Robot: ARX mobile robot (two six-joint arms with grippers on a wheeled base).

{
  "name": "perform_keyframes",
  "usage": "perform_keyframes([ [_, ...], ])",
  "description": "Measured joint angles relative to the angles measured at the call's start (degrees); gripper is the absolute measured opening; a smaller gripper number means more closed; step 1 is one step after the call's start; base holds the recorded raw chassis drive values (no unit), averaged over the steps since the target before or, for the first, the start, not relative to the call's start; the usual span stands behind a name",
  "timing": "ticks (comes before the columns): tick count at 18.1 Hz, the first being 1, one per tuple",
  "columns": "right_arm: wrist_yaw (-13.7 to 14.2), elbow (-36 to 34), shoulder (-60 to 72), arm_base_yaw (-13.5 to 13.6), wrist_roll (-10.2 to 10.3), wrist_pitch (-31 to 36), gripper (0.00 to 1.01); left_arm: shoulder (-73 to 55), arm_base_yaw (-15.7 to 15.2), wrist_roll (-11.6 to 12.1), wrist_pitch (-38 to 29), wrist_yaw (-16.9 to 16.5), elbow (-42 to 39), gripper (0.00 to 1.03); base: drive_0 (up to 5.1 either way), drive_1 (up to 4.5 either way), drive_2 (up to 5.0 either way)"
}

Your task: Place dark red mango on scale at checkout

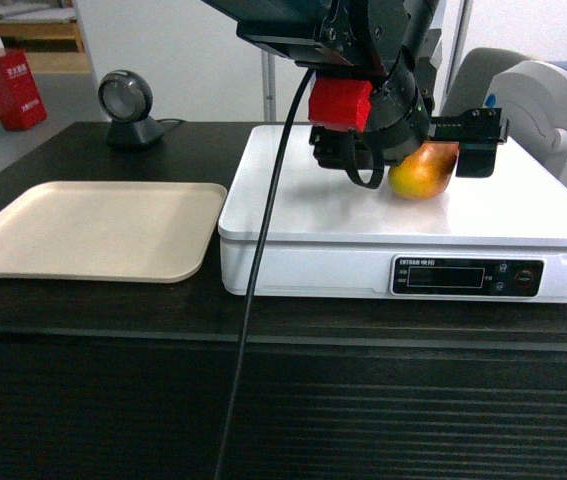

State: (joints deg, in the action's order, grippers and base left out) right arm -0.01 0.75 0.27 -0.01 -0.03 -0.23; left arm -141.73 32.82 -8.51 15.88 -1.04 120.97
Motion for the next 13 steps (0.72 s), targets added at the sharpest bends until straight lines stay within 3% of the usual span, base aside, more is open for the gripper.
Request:
perform_keyframes([
  [8, 0.00, 0.00, 0.00, 0.00, 0.00, 0.02, 0.98, 16.61, -0.90, -0.26, -20.37, -8.31, -12.85, 0.98, 0.0, 0.00, 0.0],
  [10, 0.00, 0.00, 0.00, 0.00, 0.00, 0.02, 0.98, 25.29, -2.25, -0.04, -27.06, -9.62, -19.43, 0.98, 0.0, 0.00, 0.0],
  [13, 0.00, 0.00, 0.00, 0.00, 0.00, 0.02, 0.98, 37.51, -6.67, 1.07, -33.68, -10.38, -30.82, 0.98, 0.0, 0.00, 0.0],
])
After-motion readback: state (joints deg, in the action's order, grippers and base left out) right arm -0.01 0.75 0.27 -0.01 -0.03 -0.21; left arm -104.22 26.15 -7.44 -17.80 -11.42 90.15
